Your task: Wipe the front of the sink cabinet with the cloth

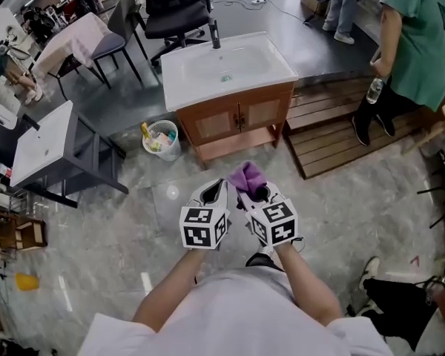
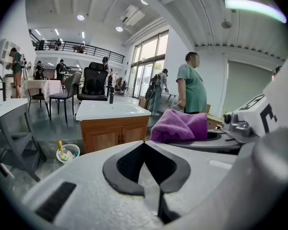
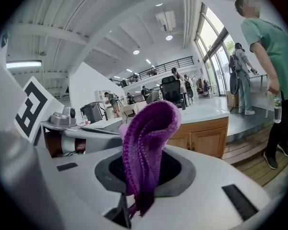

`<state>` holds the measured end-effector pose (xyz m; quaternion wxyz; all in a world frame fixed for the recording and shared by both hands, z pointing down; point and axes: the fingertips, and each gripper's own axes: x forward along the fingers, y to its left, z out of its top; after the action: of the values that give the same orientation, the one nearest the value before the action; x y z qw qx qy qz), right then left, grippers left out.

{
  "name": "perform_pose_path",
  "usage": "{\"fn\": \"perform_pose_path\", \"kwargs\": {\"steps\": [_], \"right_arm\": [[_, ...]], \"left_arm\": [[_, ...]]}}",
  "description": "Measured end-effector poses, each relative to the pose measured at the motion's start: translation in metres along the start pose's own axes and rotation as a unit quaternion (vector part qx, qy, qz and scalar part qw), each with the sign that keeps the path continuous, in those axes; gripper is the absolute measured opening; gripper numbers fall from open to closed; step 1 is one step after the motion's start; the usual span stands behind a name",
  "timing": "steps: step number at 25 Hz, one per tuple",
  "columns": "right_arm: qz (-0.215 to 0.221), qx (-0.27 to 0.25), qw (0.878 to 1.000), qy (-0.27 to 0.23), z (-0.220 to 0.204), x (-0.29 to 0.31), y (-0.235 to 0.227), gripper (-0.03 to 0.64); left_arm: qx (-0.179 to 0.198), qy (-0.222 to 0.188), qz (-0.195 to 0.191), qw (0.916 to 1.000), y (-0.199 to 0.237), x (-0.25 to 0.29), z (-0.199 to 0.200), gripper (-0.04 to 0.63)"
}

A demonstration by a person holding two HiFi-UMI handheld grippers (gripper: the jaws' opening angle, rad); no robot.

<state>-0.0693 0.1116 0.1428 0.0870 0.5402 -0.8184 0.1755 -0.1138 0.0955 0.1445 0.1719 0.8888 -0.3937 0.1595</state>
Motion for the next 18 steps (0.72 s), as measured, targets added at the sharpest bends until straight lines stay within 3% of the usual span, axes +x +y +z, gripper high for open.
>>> {"fn": "perform_pose_path", "kwargs": {"steps": [9,18], "right_arm": [[0.044,-0.018,0.999,0.011,0.015,0.022,-0.061,0.077],[0.090,-0.045,0.995,0.022,0.025,0.048,-0.074,0.077]], "left_arm": [[-0.010,0.003,0.050,0.9987,-0.007,0.053,0.017,0.006],[-0.019,0.002,0.099,0.9949,0.003,0.064,0.019,0.006]]}}
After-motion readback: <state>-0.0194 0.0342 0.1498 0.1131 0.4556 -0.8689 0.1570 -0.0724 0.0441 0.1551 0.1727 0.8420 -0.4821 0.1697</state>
